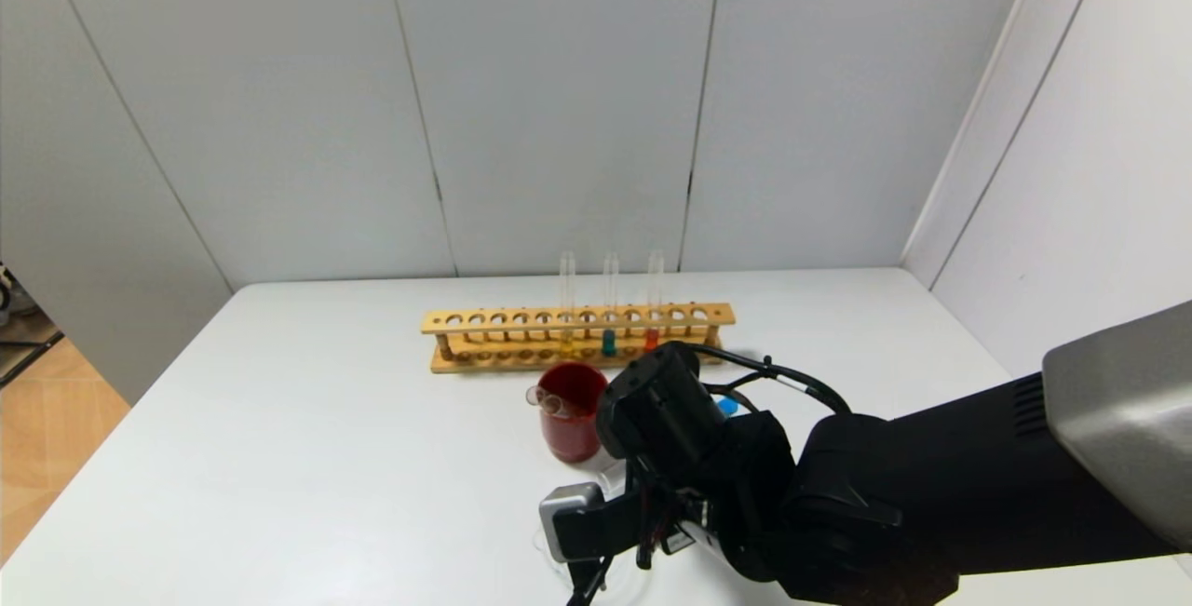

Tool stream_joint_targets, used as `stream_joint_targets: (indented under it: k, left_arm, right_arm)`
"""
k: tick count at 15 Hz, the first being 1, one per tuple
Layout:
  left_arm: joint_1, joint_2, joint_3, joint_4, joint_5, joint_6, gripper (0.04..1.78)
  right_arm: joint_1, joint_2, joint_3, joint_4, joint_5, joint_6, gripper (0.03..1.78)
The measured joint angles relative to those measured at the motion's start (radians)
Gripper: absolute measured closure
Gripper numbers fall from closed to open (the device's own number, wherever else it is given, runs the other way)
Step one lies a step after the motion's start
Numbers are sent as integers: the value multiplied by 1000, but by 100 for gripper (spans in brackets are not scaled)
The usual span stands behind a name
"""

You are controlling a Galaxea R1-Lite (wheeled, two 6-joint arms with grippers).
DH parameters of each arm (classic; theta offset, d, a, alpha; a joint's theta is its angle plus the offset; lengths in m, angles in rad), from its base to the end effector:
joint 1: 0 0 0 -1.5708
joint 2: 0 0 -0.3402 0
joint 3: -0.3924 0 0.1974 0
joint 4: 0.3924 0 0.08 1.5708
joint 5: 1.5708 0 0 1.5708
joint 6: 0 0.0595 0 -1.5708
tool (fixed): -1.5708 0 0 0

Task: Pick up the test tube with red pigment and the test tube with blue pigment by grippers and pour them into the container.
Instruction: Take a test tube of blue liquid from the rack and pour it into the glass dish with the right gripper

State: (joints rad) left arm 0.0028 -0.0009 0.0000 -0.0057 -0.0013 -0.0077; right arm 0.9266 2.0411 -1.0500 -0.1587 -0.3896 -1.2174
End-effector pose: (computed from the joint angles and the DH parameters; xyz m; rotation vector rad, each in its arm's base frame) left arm -0.0184 -0.0001 0.0763 -0.0077 -0.0066 0.0015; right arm 0.2632 0.3128 0.0921 -1.6514 0.2888 0.8920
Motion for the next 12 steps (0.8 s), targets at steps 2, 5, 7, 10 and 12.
stream_joint_targets:
  k: [2, 5, 7, 10, 12]
  left_arm:
    - [0, 0, 0, 0, 0, 0, 7]
    - [0, 0, 0, 0, 0, 0, 7]
    - [0, 0, 0, 0, 0, 0, 7]
    - [0, 0, 0, 0, 0, 1, 7]
    - [0, 0, 0, 0, 0, 0, 7]
  right_arm:
    - [-1, 6, -3, 17, -27, -6, 142]
    - [-11, 14, -9, 24, -33, -47, 142]
    - [-12, 16, -17, 26, -34, -61, 142]
    - [-10, 19, -24, 25, -66, -115, 142]
    - [-6, 27, -27, 24, -74, -129, 142]
